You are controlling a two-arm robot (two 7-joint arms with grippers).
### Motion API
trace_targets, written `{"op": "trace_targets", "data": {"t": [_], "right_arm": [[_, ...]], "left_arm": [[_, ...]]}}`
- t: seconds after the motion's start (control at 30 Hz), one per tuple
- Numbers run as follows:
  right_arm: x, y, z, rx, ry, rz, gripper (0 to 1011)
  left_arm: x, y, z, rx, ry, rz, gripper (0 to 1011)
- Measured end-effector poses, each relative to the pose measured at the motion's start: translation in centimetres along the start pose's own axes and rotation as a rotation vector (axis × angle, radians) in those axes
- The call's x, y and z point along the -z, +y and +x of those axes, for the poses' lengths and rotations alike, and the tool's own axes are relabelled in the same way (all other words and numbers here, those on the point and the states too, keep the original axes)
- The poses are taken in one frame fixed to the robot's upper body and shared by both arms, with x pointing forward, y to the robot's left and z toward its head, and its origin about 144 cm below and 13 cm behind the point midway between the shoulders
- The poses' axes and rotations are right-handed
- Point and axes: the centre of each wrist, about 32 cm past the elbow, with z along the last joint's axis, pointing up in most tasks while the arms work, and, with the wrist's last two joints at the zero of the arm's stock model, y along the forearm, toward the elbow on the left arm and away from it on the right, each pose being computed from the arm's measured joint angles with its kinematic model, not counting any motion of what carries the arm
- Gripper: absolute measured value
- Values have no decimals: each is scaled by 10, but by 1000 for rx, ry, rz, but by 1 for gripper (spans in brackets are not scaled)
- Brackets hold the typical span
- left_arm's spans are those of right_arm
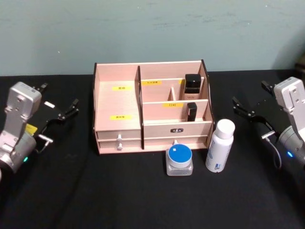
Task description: Pick up the facial cleanser and watermelon frost from the table and place them into the tiered storage box.
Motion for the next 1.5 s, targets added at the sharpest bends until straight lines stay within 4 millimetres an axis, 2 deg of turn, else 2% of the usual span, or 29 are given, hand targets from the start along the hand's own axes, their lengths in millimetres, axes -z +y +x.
{"op": "trace_targets", "data": {"t": [0.3,0.5,0.73,0.9,1.2,1.5], "right_arm": [[-9,-12,12,2,19,26,1002],[-31,-30,18,-27,25,88,1002],[-54,-65,14,-95,49,114,1002],[-62,-88,10,-135,69,118,1003],[-67,-126,0,-210,120,112,1002],[-60,-140,-12,-273,178,63,1002]], "left_arm": [[0,0,0,0,0,0,1001],[0,0,0,0,0,0,1001],[0,0,0,0,0,0,1001],[0,0,0,0,0,0,1001],[0,0,0,0,0,0,1001],[0,0,0,0,0,0,1001]]}}
